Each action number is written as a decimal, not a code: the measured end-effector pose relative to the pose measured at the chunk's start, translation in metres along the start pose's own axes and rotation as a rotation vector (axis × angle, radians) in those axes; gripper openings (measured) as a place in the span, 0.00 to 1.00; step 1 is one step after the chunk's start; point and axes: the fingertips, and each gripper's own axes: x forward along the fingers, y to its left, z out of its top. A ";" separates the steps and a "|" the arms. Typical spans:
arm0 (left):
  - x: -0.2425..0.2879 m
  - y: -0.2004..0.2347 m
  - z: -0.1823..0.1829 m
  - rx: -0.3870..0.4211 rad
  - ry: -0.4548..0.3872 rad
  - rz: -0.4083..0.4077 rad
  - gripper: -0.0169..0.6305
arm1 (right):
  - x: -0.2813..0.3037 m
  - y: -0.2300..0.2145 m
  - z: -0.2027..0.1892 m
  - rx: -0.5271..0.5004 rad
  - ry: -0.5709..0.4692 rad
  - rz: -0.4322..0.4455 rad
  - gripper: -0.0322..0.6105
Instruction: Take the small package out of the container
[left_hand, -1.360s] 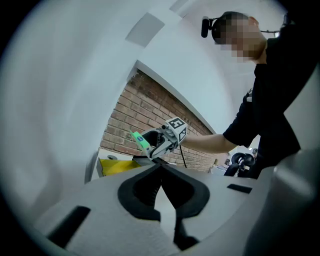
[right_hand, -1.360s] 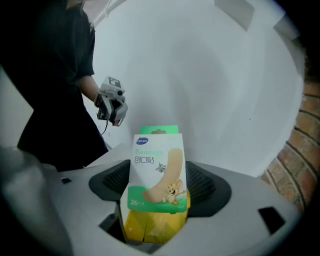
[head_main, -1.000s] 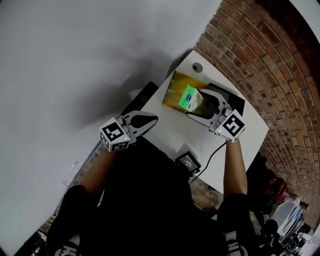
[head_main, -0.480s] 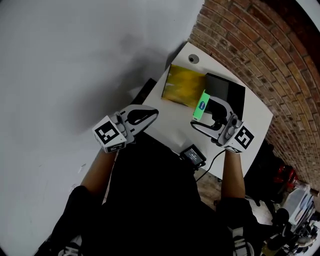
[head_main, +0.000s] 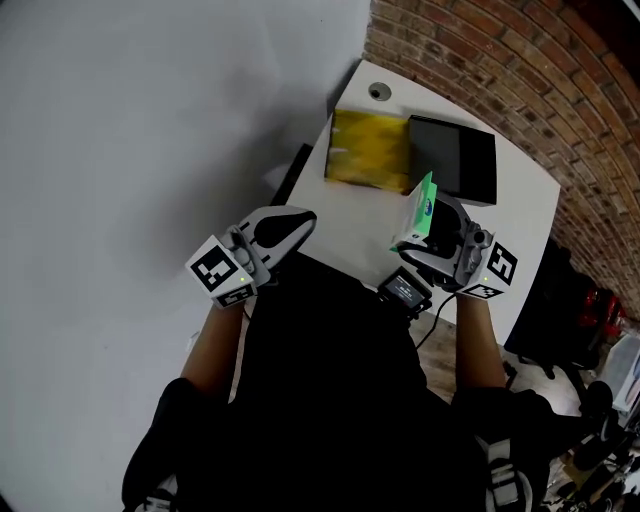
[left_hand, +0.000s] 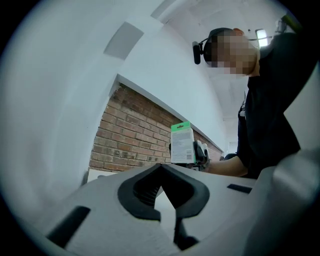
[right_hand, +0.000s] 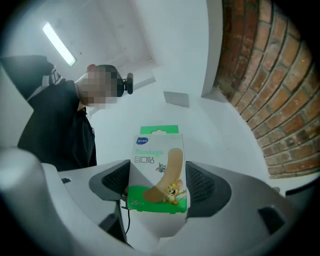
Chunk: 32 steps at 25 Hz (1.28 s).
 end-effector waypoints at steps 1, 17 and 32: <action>0.001 0.000 0.000 -0.001 -0.005 -0.004 0.05 | -0.004 0.001 -0.002 0.014 -0.009 -0.008 0.59; 0.018 -0.008 -0.017 -0.080 -0.012 -0.053 0.05 | -0.016 0.003 -0.055 0.043 0.035 -0.054 0.60; 0.021 -0.012 -0.023 -0.088 -0.007 -0.047 0.05 | -0.007 0.011 -0.064 0.066 0.033 -0.009 0.60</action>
